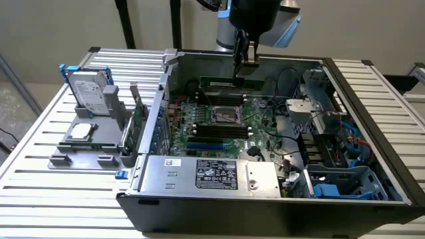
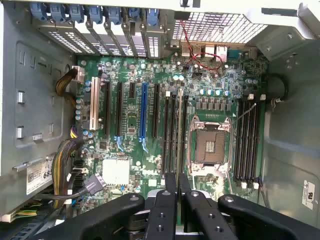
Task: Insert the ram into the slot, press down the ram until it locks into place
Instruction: 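Insert the ram into the slot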
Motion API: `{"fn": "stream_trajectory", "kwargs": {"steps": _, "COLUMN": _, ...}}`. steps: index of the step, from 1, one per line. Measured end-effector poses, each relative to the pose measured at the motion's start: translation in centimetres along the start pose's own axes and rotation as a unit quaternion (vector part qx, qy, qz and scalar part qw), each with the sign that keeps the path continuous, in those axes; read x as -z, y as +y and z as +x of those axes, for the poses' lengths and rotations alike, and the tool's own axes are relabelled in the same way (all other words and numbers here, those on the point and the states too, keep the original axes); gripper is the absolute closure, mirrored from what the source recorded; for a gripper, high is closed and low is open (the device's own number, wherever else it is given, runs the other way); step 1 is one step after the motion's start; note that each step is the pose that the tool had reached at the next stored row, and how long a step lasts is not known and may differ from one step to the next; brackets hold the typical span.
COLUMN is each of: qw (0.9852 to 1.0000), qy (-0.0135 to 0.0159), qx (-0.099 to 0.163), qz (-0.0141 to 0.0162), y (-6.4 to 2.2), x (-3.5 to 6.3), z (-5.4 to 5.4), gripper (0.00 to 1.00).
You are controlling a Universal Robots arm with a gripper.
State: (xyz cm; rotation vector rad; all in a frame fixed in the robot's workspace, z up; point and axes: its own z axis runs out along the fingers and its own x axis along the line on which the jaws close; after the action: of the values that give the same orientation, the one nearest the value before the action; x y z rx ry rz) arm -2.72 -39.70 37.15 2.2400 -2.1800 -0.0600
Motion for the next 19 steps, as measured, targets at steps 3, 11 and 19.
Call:
{"fn": "stream_trajectory", "kwargs": {"steps": 3, "qw": 1.0, "qy": 0.0, "qx": 0.0, "qz": 0.0, "y": 0.0, "x": 0.0, "z": 0.0, "gripper": 0.87}}
{"fn": "stream_trajectory", "kwargs": {"steps": 11, "qw": 1.0, "qy": 0.0, "qx": 0.0, "qz": 0.0, "y": 0.0, "x": 0.0, "z": 0.0, "gripper": 0.87}}
{"fn": "stream_trajectory", "kwargs": {"steps": 19, "qw": 1.0, "qy": 0.0, "qx": 0.0, "qz": 0.0, "y": 0.0, "x": 0.0, "z": 0.0, "gripper": 0.87}}
